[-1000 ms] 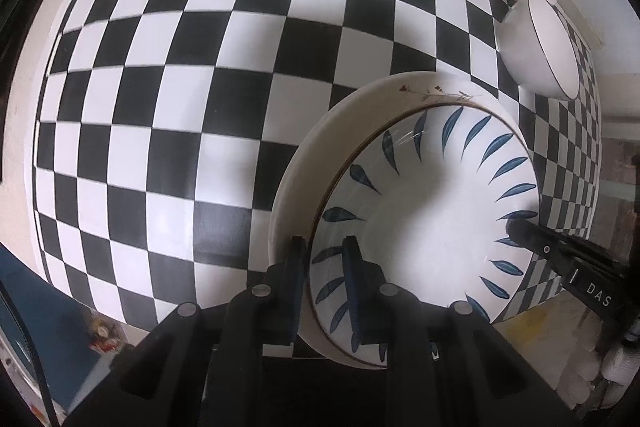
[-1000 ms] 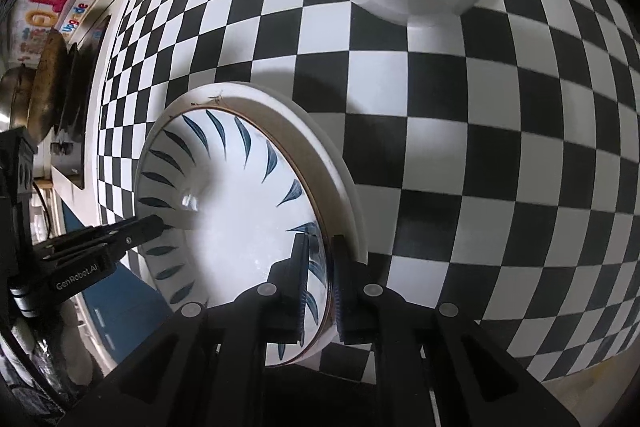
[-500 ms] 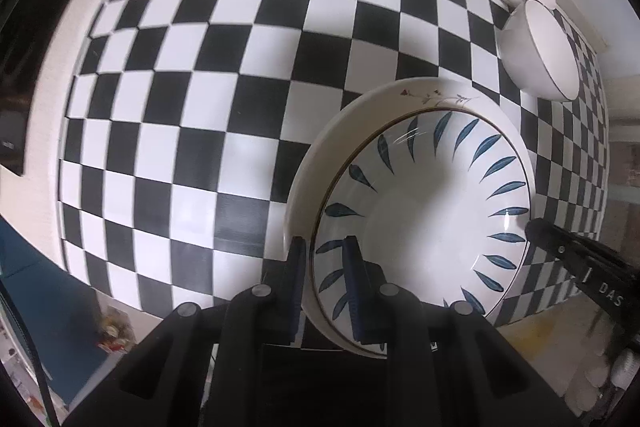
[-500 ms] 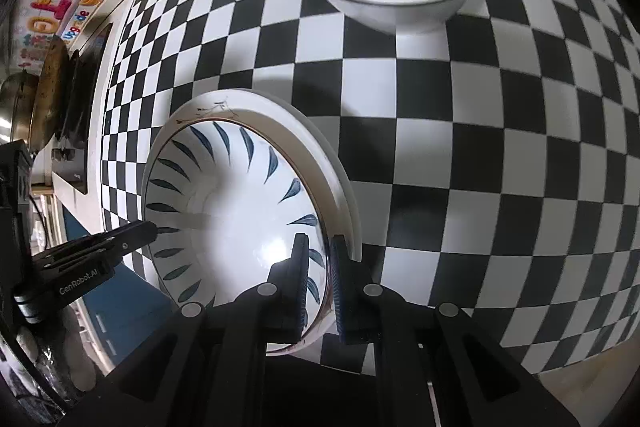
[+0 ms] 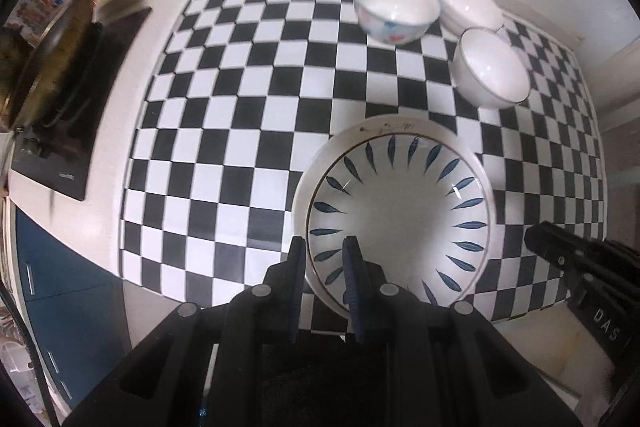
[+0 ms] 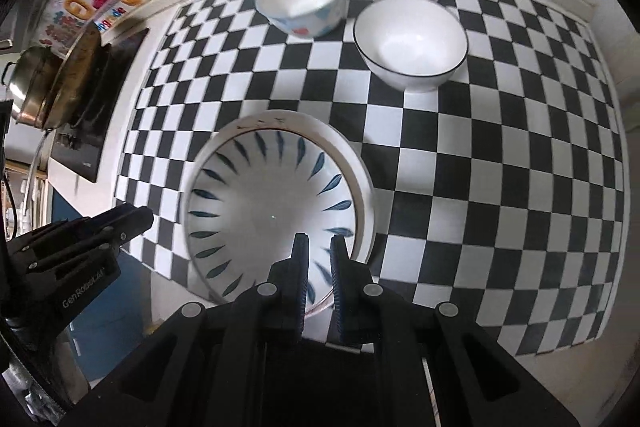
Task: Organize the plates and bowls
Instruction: 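Open both grippers and move them toward the white bowls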
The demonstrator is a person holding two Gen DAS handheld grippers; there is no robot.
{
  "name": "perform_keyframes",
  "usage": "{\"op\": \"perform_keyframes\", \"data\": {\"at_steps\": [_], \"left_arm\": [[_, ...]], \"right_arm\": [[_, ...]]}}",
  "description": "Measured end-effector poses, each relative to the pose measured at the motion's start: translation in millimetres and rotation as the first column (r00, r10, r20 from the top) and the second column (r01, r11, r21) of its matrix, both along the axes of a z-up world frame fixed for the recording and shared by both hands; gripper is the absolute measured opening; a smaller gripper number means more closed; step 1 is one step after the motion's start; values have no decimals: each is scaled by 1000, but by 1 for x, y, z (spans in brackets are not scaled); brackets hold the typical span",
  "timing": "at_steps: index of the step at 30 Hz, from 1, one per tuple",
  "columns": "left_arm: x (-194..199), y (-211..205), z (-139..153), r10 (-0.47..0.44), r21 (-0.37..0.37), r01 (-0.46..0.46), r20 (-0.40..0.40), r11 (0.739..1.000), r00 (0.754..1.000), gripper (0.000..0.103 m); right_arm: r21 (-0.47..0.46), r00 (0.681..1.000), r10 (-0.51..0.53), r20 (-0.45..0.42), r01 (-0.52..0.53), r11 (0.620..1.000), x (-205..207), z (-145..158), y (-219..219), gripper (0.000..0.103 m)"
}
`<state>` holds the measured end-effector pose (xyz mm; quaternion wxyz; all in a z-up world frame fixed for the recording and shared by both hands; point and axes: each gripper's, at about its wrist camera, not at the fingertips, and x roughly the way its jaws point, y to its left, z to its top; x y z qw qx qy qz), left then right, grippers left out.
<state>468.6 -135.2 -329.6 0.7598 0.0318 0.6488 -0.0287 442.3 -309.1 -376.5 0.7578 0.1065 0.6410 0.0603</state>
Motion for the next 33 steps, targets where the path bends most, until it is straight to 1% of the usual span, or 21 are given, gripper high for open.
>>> {"op": "perform_keyframes", "data": {"at_steps": [2,7,11,15,17,18,19,20,21,22,23,26,29,30,32,33], "left_arm": [[-6,2,14,-2,-7,2,18,1000,1000,17],[-18,0,33,-21,-22,22,29,1000,999,17],[-27,1,43,-62,-42,63,35,997,997,17],[-28,5,49,-87,-89,91,47,992,995,17],[-24,7,53,-104,-123,111,60,986,993,20],[-19,8,55,-110,-139,120,78,983,991,26],[-15,7,55,-121,-151,134,88,979,989,28],[-10,7,55,-129,-167,143,93,976,987,29],[-2,5,54,-134,-182,151,100,972,986,30],[5,4,53,-138,-191,156,104,969,985,30],[17,1,50,-141,-211,160,104,964,985,30],[48,-8,43,-150,-239,168,93,956,984,30],[75,-19,37,-146,-250,166,96,954,985,30],[88,-26,32,-143,-252,160,84,954,986,30],[104,-33,24,-130,-283,140,54,949,990,30],[114,-38,17,-126,-299,128,25,946,992,30]], "right_arm": [[-3,1000,-4,16,4,1000,-8,12,1,13],[-6,999,-11,40,11,1000,-25,37,6,13],[3,999,-21,42,21,1000,-37,49,12,13],[12,997,-60,41,60,998,-43,54,16,13],[44,995,-94,33,93,995,-42,54,13,13],[54,994,-104,29,102,993,-41,54,12,15],[59,992,-121,27,119,991,-40,54,10,25],[65,990,-135,30,133,989,-38,54,8,44],[76,987,-154,36,151,986,-36,54,5,53],[91,984,-174,38,170,981,-33,55,1,65],[112,978,-204,39,198,974,-30,55,-4,66],[138,961,-272,37,265,954,-18,56,-22,66],[111,943,-328,57,320,941,-3,56,-44,66],[105,938,-341,60,334,937,3,55,-52,66],[97,930,-362,62,356,930,18,50,-70,66],[94,929,-365,57,359,928,28,45,-79,66]]}}
